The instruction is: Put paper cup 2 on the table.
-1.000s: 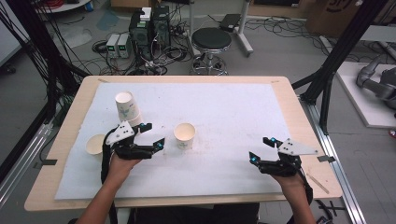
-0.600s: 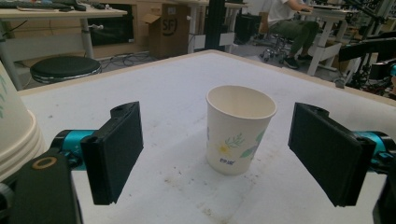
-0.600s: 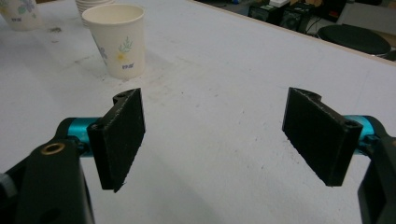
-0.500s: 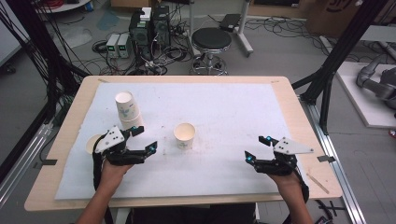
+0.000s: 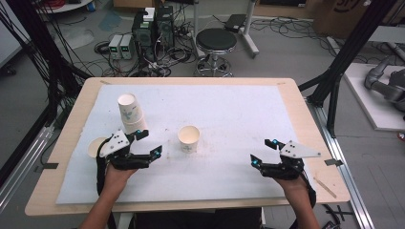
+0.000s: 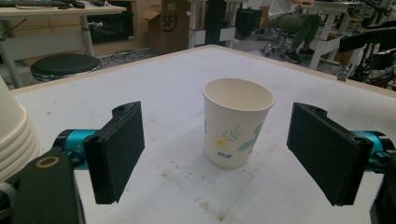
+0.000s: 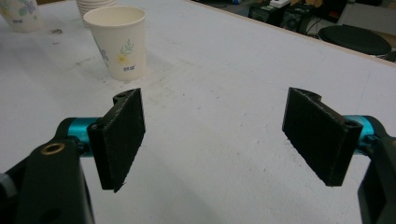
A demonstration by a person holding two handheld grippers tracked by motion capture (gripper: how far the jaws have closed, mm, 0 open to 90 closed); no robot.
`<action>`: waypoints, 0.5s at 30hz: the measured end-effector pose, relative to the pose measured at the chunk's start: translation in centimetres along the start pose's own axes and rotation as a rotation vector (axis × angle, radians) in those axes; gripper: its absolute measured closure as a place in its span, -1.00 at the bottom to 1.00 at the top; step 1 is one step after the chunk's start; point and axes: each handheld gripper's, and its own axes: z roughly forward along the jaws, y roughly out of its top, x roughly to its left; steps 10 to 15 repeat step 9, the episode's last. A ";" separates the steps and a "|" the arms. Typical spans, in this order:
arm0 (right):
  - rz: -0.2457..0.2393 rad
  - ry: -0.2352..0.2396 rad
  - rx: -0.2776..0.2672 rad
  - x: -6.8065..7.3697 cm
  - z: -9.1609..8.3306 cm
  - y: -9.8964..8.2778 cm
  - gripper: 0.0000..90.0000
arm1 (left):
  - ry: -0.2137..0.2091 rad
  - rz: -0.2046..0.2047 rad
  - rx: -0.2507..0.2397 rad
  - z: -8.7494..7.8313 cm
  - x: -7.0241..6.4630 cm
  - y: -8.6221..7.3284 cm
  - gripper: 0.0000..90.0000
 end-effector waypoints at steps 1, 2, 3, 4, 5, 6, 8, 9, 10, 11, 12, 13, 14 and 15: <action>0.000 0.000 0.000 0.0 0.0 0.0 -0.52 | 0.001 0.001 0.000 0.0 0.0 0.0 -0.58; 0.000 -0.001 -0.001 0.0 0.0 0.0 -0.52 | 0.001 0.001 0.001 0.0 0.0 0.0 -0.58; 0.000 -0.001 -0.002 0.0 0.0 0.0 -0.52 | 0.000 0.001 0.003 0.0 0.0 0.0 -0.58; 0.001 -0.001 -0.001 0.0 -0.1 0.0 -0.52 | 0.002 0.002 0.001 0.0 0.0 0.0 -0.58; 0.002 -0.003 0.001 0.0 -0.1 0.0 -0.52 | 0.001 0.000 0.002 0.0 0.0 -0.1 -0.58; 0.002 -0.003 0.000 0.0 -0.1 0.0 -0.52 | 0.001 0.000 0.002 0.1 0.0 -0.1 -0.58; 0.000 -0.003 -0.004 -0.1 -0.1 0.0 -0.52 | 0.003 0.001 0.004 0.1 -0.1 -0.1 -0.58; 0.000 -0.003 -0.004 -0.1 -0.1 0.0 -0.52 | 0.000 0.001 0.004 0.1 -0.1 -0.1 -0.58; 0.000 -0.003 -0.004 -0.1 -0.1 0.0 -0.52 | 0.000 0.001 0.004 0.1 -0.1 -0.1 -0.58; 0.000 -0.003 -0.004 -0.1 -0.1 0.0 -0.52 | 0.000 0.001 0.004 0.1 -0.1 -0.1 -0.58; 0.000 -0.003 -0.004 -0.1 -0.1 0.0 -0.52 | 0.000 0.001 0.004 0.1 -0.1 -0.1 -0.58; 0.000 -0.003 -0.004 -0.1 -0.1 0.0 -0.52 | 0.000 0.001 0.004 0.1 -0.1 -0.1 -0.58; 0.000 -0.003 -0.004 -0.1 -0.1 0.0 -0.52 | 0.000 0.001 0.004 0.1 -0.1 -0.1 -0.58; 0.000 -0.003 -0.004 -0.1 -0.1 0.0 -0.52 | 0.000 0.001 0.004 0.1 -0.1 -0.1 -0.58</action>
